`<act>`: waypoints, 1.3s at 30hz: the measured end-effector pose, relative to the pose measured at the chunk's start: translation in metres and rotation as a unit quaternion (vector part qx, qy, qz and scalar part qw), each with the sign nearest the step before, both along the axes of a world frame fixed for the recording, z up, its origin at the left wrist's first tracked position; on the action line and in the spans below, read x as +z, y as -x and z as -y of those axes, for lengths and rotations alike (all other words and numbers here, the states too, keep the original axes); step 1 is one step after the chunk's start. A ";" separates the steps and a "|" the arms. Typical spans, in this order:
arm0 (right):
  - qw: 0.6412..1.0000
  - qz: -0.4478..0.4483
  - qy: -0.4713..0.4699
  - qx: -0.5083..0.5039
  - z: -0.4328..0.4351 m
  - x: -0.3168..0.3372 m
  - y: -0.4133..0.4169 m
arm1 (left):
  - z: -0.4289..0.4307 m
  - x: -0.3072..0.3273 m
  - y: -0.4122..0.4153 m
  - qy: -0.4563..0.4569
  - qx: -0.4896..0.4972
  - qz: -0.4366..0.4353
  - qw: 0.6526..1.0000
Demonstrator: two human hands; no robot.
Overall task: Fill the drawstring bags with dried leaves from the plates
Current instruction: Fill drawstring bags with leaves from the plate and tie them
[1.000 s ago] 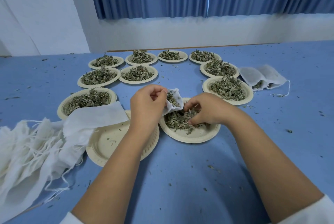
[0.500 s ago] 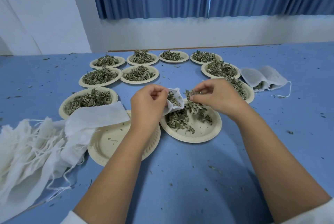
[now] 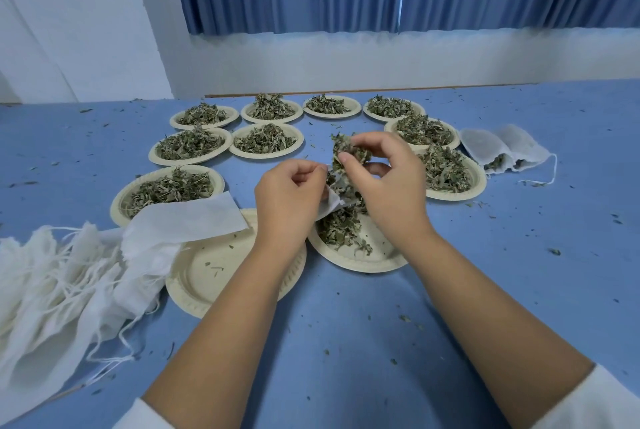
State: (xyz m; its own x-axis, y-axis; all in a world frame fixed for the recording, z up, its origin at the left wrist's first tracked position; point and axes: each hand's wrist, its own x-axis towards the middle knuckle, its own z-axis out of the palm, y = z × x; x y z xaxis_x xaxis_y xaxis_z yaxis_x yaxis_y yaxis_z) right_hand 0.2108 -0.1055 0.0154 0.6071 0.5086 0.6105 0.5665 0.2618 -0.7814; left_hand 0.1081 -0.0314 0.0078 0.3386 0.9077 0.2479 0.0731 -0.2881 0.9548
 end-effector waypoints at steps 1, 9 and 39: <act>1.000 0.016 0.003 0.001 -0.001 -0.002 0.001 | 0.000 0.001 0.000 0.013 -0.002 0.005 1.000; 0.989 0.097 0.109 0.006 0.001 -0.006 -0.006 | -0.002 0.001 0.000 0.079 0.009 0.027 0.996; 0.917 -0.223 0.301 0.136 0.005 0.002 -0.020 | 0.000 0.000 0.002 0.025 -0.093 0.022 0.995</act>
State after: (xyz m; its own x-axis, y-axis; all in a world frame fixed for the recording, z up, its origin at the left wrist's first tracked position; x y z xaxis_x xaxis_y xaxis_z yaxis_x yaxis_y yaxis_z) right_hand 0.2308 -0.1105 0.0169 0.5295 0.8414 -0.1081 0.1338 -0.2087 -0.9688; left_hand 0.1064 -0.0310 0.0079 0.4912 0.8421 0.2229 -0.0186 -0.2457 0.9692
